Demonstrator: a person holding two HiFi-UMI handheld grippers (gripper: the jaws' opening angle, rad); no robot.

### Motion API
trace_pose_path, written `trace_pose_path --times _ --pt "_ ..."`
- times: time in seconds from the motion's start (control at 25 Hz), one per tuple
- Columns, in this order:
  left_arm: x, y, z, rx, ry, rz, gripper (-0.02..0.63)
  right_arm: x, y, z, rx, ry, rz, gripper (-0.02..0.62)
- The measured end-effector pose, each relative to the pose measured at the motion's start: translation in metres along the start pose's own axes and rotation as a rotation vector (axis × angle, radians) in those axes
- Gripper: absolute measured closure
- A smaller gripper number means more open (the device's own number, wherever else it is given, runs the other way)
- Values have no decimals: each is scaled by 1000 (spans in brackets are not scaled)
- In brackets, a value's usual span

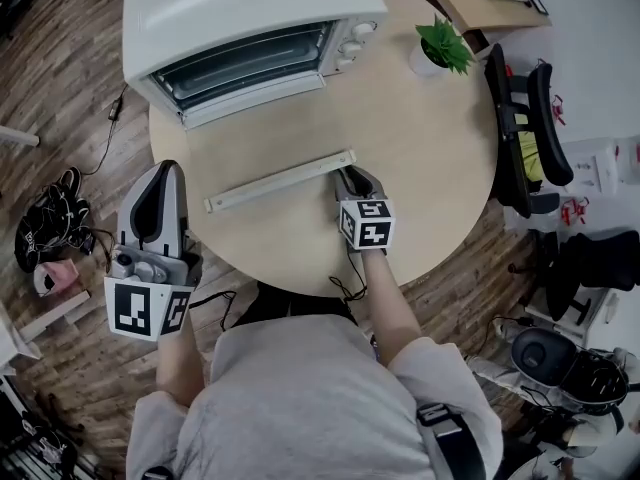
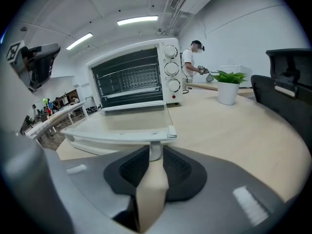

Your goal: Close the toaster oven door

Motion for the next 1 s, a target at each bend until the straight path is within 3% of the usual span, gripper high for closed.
trace_pose_path --times 0.52,1.0 --pt "3 4 9 -36 -5 15 600 -10 -6 5 8 -5 -34 517" --pt "-6 15 5 -51 5 -20 600 -62 25 18 47 21 -96 522"
Point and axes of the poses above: the fingertips, and each gripper's own axes: y backward along the fingers, z to its left, x out of its underside, the point moved 2 cm from there along y, backward along the fingers, and after that the axes turned 7 degrees about -y, right-handed, at the moved point
